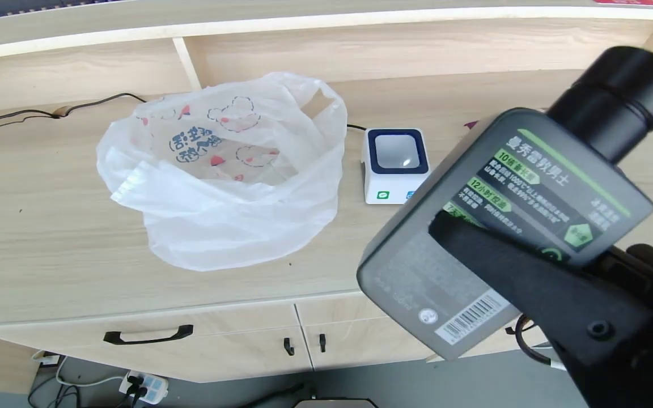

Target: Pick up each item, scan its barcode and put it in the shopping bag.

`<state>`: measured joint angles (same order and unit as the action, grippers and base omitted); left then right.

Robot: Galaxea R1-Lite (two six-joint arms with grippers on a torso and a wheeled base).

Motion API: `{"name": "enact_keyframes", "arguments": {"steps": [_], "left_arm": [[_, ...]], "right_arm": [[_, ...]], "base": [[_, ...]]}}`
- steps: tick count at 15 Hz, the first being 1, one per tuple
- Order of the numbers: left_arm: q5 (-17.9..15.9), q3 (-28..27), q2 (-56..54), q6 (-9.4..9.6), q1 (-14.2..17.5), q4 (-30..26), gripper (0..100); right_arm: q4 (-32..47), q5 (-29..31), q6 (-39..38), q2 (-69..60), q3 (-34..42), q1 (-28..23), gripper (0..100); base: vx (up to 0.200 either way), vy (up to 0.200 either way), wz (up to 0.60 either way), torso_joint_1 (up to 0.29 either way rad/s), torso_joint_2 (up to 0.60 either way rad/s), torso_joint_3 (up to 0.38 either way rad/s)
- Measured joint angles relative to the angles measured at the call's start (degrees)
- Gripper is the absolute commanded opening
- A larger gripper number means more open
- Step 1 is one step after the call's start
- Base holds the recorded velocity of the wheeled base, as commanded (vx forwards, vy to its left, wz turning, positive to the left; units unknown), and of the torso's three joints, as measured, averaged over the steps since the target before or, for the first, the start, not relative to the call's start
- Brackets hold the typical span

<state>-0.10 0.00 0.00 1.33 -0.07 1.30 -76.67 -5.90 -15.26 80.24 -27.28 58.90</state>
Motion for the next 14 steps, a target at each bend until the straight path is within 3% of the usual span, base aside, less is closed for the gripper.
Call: {"name": "enact_keyframes", "arguments": {"steps": [2, 4, 9, 14], "left_arm": [[0.00, 0.00, 0.00, 0.00, 0.00, -0.02, 100], [0.00, 0.00, 0.00, 0.00, -0.04, -0.02, 100], [0.00, 0.00, 0.00, 0.00, -0.02, 0.00, 100], [0.00, 0.00, 0.00, 0.22, -0.09, -0.27, 100]], "right_arm": [[1.73, 4.24, 11.92, -0.20, 0.24, -3.45, 0], [2.74, 11.58, 15.31, -0.55, -0.91, -5.44, 0], [5.42, 13.56, 17.80, -1.08, 0.22, -9.09, 0], [11.30, 13.36, 22.59, 4.92, -9.20, -13.65, 0]], "base": [[0.000, 0.000, 0.00, 0.000, 0.00, 0.000], [0.000, 0.000, 0.00, 0.000, 0.00, 0.000], [0.000, 0.000, 0.00, 0.000, 0.00, 0.000], [0.000, 0.000, 0.00, 0.000, 0.00, 0.000]]}}
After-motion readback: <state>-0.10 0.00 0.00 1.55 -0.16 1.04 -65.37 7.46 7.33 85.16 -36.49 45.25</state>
